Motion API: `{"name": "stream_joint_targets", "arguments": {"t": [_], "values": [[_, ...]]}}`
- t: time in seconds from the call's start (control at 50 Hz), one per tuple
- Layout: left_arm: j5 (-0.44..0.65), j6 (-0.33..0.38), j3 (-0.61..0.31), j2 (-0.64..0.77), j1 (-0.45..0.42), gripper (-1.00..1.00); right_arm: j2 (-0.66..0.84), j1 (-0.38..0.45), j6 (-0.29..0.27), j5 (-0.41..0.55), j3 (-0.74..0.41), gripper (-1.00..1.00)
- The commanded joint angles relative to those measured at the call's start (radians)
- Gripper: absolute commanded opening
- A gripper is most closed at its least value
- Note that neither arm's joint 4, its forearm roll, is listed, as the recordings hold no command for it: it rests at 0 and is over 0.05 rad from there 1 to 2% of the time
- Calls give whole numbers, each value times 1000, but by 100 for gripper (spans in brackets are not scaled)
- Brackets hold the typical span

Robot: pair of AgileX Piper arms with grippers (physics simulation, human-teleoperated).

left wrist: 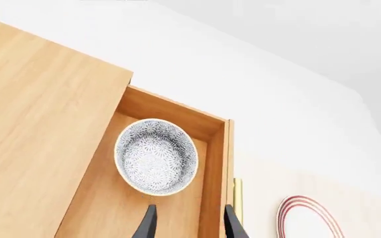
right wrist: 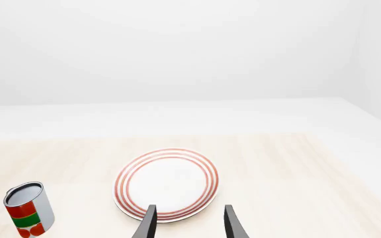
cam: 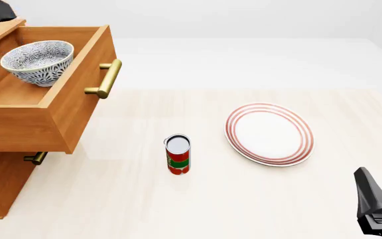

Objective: Put the bowl in the top drawer of the cabinet.

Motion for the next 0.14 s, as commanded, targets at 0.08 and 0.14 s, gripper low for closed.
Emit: {"name": "stream_joint_targets", "arguments": {"t": [0.08, 0.14], "values": [[12, -66, 48, -110, -87, 100, 0, 0, 0, 0, 0, 100], [8, -80, 75, -143, -116, 100, 0, 0, 0, 0, 0, 100]]}}
